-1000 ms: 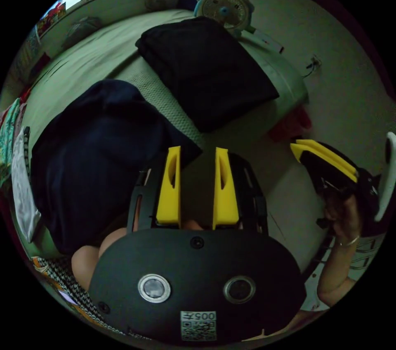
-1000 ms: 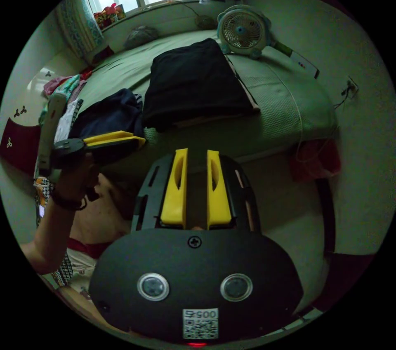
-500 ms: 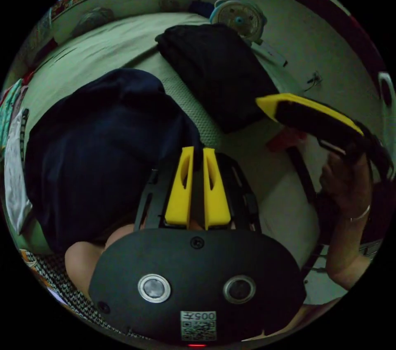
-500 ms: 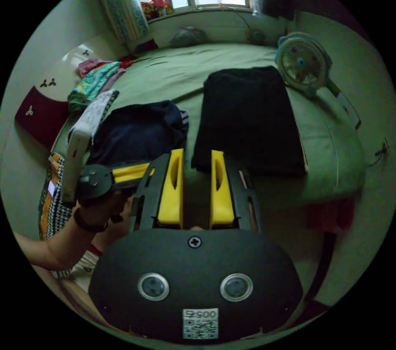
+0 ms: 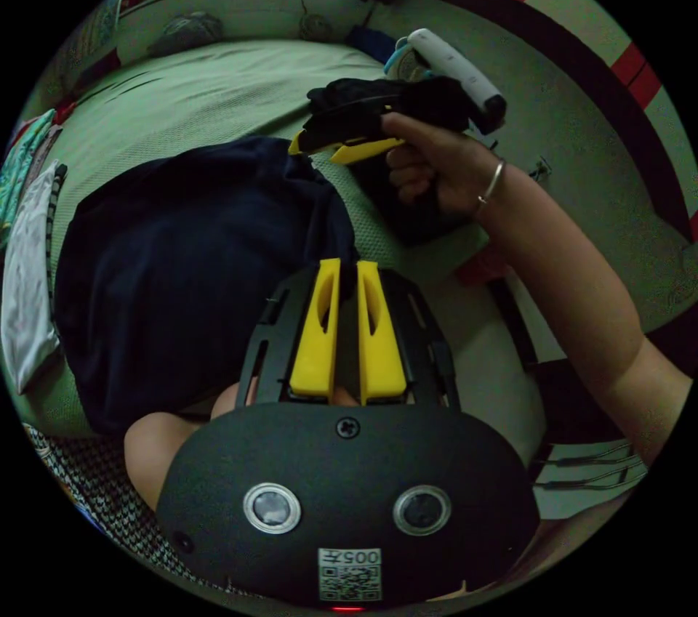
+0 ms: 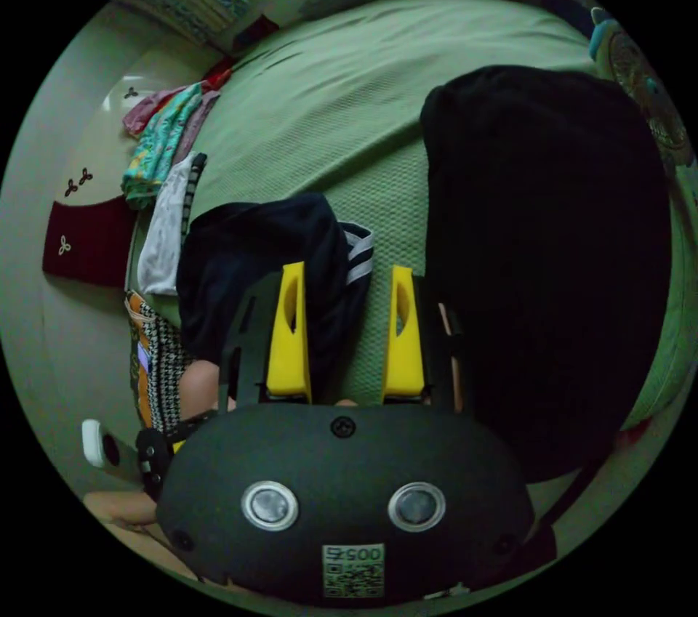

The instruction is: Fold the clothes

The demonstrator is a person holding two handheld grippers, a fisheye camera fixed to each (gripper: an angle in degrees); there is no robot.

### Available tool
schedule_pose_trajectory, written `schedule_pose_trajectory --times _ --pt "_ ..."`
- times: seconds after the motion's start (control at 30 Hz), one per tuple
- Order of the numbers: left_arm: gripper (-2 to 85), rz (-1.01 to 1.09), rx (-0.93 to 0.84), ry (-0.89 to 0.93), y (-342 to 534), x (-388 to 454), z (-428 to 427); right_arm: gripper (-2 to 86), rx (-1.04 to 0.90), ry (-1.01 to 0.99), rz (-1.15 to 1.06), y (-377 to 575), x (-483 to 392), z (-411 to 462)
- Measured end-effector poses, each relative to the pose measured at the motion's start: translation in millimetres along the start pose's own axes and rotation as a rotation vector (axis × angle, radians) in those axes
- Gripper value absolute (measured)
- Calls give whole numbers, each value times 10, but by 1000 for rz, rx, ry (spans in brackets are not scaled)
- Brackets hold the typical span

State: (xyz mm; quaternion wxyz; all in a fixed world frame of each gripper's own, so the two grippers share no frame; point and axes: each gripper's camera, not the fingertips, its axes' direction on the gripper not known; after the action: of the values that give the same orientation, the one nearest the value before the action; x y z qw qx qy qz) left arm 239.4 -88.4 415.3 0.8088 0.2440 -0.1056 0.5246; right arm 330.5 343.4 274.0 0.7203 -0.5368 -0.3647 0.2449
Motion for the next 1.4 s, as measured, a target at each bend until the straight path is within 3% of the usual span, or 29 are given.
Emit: schedule_pose_trajectory --times 0.33,0.57,0.9,1.07,1.4 --pt "51 -13 4 25 186 -253 -231 49 13 -59 21 -433 -121 71" --pt "51 22 41 46 210 -283 -491 35 80 -77 88 -597 -215 -261" --pt "51 80 113 140 163 -297 -850 31 150 215 147 -659 -452 -919" --pt "51 55 112 103 340 -590 -1061 34 133 272 102 -760 -960 -884" --pt "49 -112 86 -127 925 -1633 -1699 39 90 284 -188 -1167 -2916 -196"
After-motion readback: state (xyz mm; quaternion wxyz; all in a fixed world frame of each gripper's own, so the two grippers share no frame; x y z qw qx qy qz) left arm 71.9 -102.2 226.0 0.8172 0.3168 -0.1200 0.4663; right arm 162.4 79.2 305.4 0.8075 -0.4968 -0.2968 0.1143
